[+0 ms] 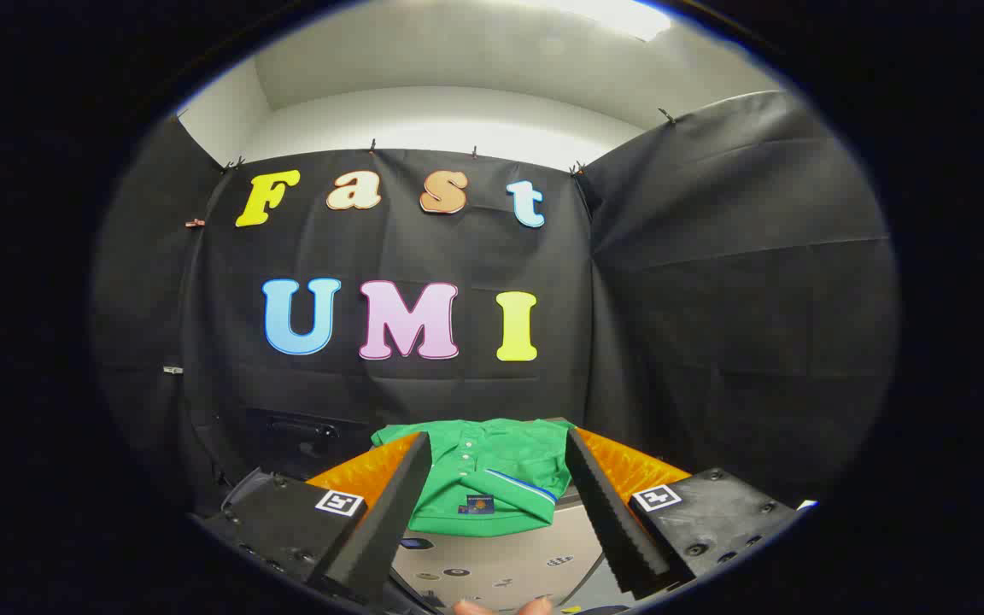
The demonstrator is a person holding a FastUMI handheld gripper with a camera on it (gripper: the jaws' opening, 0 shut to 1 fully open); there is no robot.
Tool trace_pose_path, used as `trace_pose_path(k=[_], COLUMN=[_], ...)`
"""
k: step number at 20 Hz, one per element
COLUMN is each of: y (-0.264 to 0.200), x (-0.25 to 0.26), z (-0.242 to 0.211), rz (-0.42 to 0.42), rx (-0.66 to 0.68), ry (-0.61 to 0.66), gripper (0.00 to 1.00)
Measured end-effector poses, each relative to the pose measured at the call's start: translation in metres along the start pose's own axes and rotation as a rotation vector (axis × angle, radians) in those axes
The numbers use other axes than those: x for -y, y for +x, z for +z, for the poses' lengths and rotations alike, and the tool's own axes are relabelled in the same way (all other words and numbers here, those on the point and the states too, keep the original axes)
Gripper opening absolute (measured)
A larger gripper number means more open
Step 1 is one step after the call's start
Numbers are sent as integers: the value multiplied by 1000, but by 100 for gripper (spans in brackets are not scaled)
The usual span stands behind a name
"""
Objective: Put the clothes into the washing machine and then close the washing machine lid.
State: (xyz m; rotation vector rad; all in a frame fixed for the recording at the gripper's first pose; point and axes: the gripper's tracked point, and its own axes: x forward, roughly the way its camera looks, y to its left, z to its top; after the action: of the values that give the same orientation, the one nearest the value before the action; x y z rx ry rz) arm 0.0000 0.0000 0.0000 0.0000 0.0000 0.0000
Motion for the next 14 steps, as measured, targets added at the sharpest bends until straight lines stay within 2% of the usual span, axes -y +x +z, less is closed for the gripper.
trace_pose_path(k=[14], y=[7], x=[-8], z=[-12], rz=[45], rx=[-35], ry=[28], gripper=[98])
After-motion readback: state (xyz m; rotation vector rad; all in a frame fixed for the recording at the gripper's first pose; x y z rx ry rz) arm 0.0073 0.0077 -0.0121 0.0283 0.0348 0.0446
